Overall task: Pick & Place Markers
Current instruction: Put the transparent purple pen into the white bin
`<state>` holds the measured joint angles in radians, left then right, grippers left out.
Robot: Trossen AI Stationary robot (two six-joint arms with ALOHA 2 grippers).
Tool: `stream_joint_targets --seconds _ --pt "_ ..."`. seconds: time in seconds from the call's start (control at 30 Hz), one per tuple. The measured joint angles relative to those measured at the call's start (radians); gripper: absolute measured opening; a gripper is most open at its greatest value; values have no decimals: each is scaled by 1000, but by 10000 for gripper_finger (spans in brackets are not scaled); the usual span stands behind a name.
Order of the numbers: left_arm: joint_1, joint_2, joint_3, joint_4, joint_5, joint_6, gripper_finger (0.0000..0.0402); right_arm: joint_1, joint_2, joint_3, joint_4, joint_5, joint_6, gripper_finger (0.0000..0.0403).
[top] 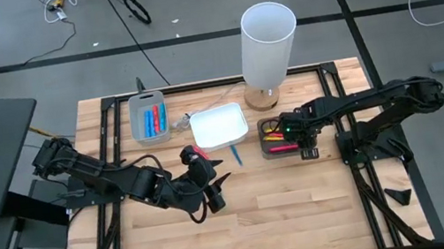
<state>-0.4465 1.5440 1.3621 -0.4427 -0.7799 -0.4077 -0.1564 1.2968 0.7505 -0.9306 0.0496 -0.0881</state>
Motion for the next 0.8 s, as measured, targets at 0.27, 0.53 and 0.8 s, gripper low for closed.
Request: stream_joint_targets --seconds 0.27,0.53,0.8 --pt "0 0 0 0 0 -1 188 3 0 107 -28 -11 46 125" --pt "0 0 0 1 0 0 188 39 0 236 33 -17 75 125" --pt "0 0 0 1 0 22 188 147 -2 254 353 -68 220 125"
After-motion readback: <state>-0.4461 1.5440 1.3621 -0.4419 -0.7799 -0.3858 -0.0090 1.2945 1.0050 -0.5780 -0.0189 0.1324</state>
